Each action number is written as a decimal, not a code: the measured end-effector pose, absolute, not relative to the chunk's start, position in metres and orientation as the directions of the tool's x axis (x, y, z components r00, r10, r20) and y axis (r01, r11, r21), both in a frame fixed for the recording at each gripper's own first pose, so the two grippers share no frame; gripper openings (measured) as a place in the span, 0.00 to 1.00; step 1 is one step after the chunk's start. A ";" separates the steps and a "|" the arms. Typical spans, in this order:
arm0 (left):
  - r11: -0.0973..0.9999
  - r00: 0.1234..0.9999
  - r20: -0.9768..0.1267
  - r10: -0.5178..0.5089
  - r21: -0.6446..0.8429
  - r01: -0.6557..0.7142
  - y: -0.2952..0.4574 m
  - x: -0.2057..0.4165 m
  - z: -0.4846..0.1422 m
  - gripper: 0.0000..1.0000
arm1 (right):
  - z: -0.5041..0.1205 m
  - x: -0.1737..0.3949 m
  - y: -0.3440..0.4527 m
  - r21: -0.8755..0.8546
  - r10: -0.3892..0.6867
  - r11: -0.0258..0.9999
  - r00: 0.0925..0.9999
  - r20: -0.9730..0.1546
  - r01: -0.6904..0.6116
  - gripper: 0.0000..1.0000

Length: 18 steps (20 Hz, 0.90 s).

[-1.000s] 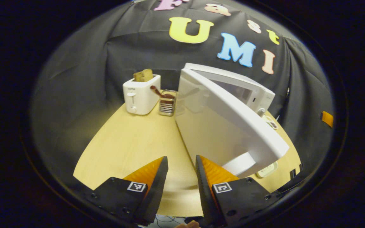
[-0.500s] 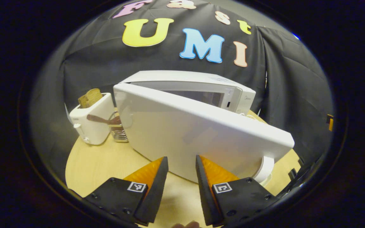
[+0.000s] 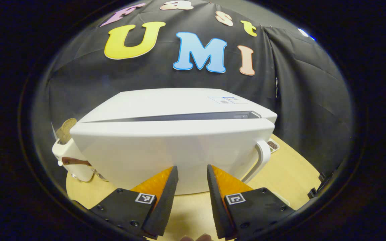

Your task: Open the microwave oven with the left hand, put the food in, and close the microwave oven.

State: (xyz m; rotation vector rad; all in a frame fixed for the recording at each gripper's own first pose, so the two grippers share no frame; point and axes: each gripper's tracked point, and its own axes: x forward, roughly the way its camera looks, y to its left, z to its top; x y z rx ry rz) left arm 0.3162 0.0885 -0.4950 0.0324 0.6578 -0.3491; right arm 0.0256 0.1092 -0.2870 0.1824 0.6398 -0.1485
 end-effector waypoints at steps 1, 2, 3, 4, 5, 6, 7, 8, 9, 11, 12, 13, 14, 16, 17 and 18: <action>0.935 0.716 -0.614 -0.333 -0.114 0.336 0.081 0.318 -0.501 0.68 | -0.288 0.029 0.107 0.120 -0.085 0.973 0.790 -0.607 0.197 0.97; 0.925 0.691 -0.622 -0.369 -0.173 0.339 0.071 0.311 -0.502 0.63 | -0.290 0.031 0.105 0.119 -0.089 0.972 0.787 -0.611 0.202 0.97; 0.923 0.687 -0.621 -0.377 -0.187 0.337 0.067 0.313 -0.505 0.58 | -0.291 0.033 0.105 0.122 -0.087 0.971 0.785 -0.613 0.203 0.97; 0.923 0.685 -0.624 -0.375 -0.182 0.339 0.067 0.316 -0.509 0.60 | -0.293 0.035 0.104 0.124 -0.087 0.971 0.783 -0.616 0.205 0.97; 0.925 0.691 -0.622 -0.369 -0.177 0.335 0.067 0.319 -0.510 0.59 | -0.294 0.038 0.103 0.126 -0.085 0.971 0.782 -0.618 0.205 0.97; 0.931 0.704 -0.615 -0.356 -0.164 0.328 0.067 0.324 -0.508 0.58 | -0.295 0.040 0.104 0.133 -0.080 0.970 0.781 -0.619 0.204 0.97; 0.932 0.697 -0.627 -0.349 -0.160 0.324 0.064 0.329 -0.514 0.58 | -0.295 0.041 0.106 0.143 -0.070 0.969 0.781 -0.620 0.200 0.97; 0.932 0.681 -0.640 -0.356 -0.185 0.313 0.061 0.323 -0.513 0.58 | -0.295 0.043 0.108 0.150 -0.062 0.969 0.782 -0.620 0.195 0.97; 0.933 0.682 -0.640 -0.354 -0.198 0.299 0.058 0.322 -0.513 0.58 | -0.292 0.044 0.108 0.153 -0.058 0.970 0.787 -0.615 0.191 0.97; 0.939 0.676 -0.654 -0.340 -0.197 0.282 0.058 0.318 -0.514 0.58 | -0.285 0.041 0.111 0.162 -0.047 0.970 0.795 -0.605 0.181 0.97; 0.950 0.694 -0.649 -0.310 -0.175 0.261 0.063 0.318 -0.509 0.59 | -0.280 0.040 0.110 0.160 -0.045 0.972 0.803 -0.594 0.173 0.97; 0.949 0.703 -0.639 -0.312 -0.179 0.258 0.062 0.313 -0.501 0.61 | -0.274 0.039 0.106 0.149 -0.054 0.974 0.811 -0.582 0.172 0.97; 0.947 0.705 -0.633 -0.320 -0.193 0.257 0.061 0.304 -0.493 0.67 | -0.270 0.037 0.102 0.144 -0.058 0.975 0.818 -0.572 0.169 0.96; 0.949 0.698 -0.643 -0.316 -0.214 0.232 0.068 0.275 -0.482 0.73 | -0.263 0.035 0.096 0.147 -0.055 0.976 0.832 -0.552 0.162 0.97; 0.950 0.696 -0.647 -0.312 -0.229 0.213 0.073 0.258 -0.472 0.73 | -0.258 0.036 0.092 0.149 -0.054 0.976 0.842 -0.536 0.157 0.97; 0.945 0.691 -0.646 -0.324 -0.256 0.203 0.073 0.239 -0.460 0.73 | -0.257 0.037 0.088 0.150 -0.049 0.977 0.851 -0.523 0.149 0.97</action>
